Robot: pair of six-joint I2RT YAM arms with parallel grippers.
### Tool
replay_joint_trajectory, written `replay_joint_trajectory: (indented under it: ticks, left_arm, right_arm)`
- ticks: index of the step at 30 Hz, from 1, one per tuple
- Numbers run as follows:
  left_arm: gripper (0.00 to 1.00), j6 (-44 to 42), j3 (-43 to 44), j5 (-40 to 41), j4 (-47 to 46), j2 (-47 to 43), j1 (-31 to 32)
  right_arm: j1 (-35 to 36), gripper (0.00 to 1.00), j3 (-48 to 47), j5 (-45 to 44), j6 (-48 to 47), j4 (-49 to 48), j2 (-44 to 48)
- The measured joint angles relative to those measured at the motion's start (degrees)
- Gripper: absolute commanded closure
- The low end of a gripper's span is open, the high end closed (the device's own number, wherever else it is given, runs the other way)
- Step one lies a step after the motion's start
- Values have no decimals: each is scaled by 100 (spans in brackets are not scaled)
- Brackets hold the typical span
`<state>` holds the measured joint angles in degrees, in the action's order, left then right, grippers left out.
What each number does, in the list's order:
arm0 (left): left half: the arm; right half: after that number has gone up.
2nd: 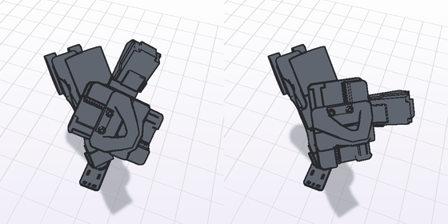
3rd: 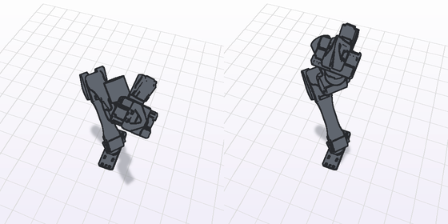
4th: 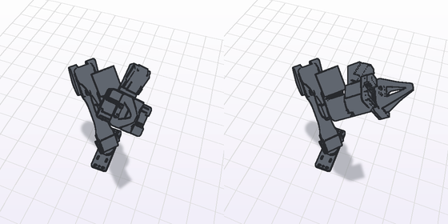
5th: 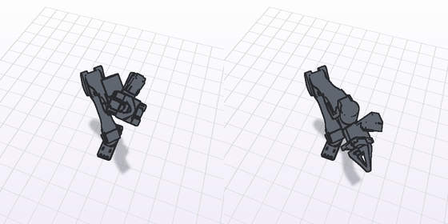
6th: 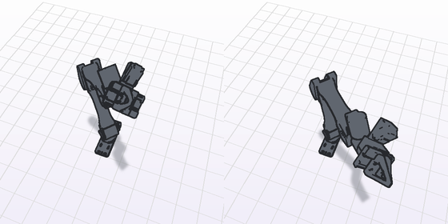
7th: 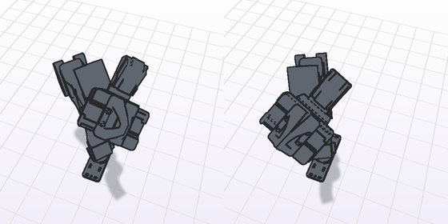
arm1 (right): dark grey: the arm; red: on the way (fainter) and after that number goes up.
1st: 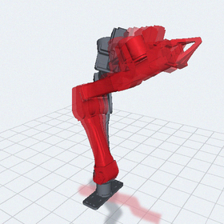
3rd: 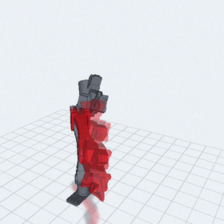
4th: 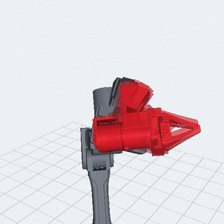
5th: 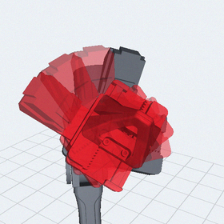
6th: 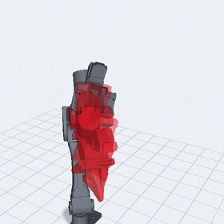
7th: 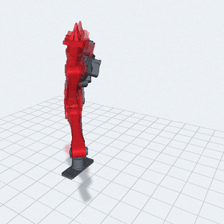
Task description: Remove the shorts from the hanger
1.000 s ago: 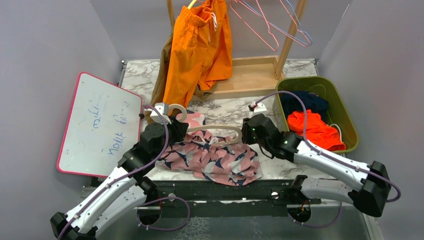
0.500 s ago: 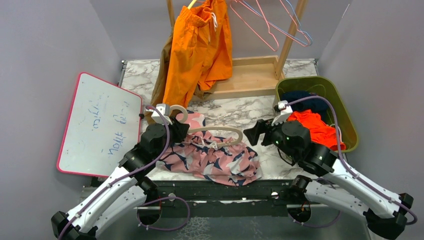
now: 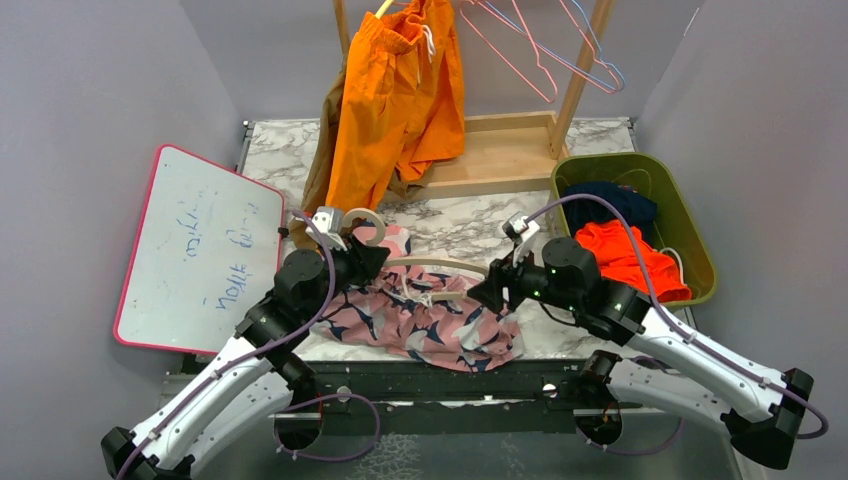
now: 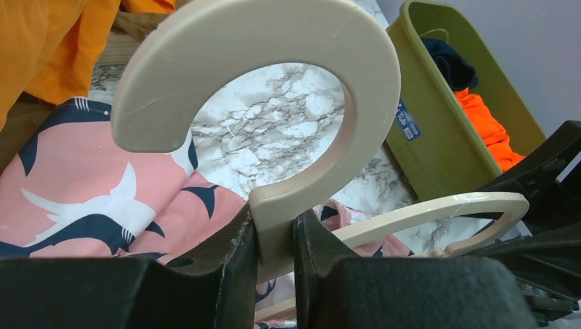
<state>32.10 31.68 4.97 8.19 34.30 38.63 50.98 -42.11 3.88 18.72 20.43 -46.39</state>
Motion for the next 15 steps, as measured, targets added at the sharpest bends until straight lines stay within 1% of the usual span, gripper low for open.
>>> replay_joint_trajectory:
  ticks: [3, 6, 9, 12, 13, 15]
  left_arm:
    - [100, 9, -15, -7, -46, -111, 0]
    - [100, 17, -44, -7, -74, -153, 0]
    - [100, 52, -92, -9, -107, -170, 0]
    - [100, 131, -188, -17, -173, -258, 0]
    - [98, 153, -208, -33, -177, -295, 0]
    - [84, 179, -221, -72, -210, -358, 2]
  right_arm:
    - [0, 54, 0, 363, -63, -4, 109]
    - [0, 65, 0, 730, -101, -42, 245]
    - [0, 79, 0, 1029, -131, -87, 356]
    - [0, 97, 0, 1189, -151, -96, 452]
    - [0, 99, 0, 1217, -164, -94, 494]
    - [0, 99, -2, 1237, -186, -74, 590]
